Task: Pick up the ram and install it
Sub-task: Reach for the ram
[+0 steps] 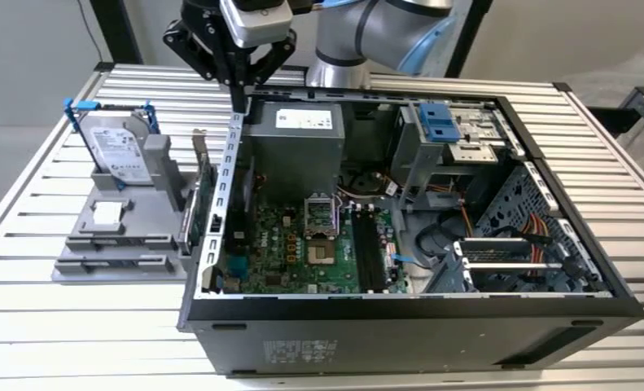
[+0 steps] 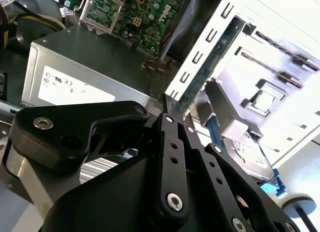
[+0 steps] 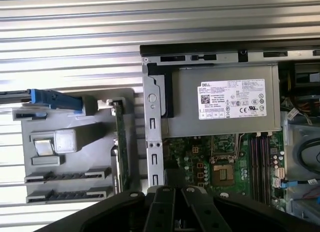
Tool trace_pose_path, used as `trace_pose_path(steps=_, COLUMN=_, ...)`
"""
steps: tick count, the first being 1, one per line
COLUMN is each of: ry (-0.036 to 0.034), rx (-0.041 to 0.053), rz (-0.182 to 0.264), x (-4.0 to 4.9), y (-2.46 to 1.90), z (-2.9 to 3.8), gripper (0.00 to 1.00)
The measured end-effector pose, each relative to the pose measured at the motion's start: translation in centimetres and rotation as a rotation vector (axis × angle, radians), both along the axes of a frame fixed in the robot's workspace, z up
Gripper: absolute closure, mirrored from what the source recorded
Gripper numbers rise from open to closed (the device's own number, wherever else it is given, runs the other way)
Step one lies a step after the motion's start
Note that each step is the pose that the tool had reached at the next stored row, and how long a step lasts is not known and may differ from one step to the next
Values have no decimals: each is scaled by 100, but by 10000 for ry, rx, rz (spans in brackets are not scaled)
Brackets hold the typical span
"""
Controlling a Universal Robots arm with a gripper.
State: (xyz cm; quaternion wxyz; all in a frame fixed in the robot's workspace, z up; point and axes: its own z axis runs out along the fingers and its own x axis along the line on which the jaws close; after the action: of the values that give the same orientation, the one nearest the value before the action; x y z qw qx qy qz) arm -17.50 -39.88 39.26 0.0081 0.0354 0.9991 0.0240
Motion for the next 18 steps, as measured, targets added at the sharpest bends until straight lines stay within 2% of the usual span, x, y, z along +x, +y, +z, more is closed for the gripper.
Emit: trace_pose_path(steps=18, ry=74, rx=0, rz=-1, x=-237, y=0, z=0, gripper=100)
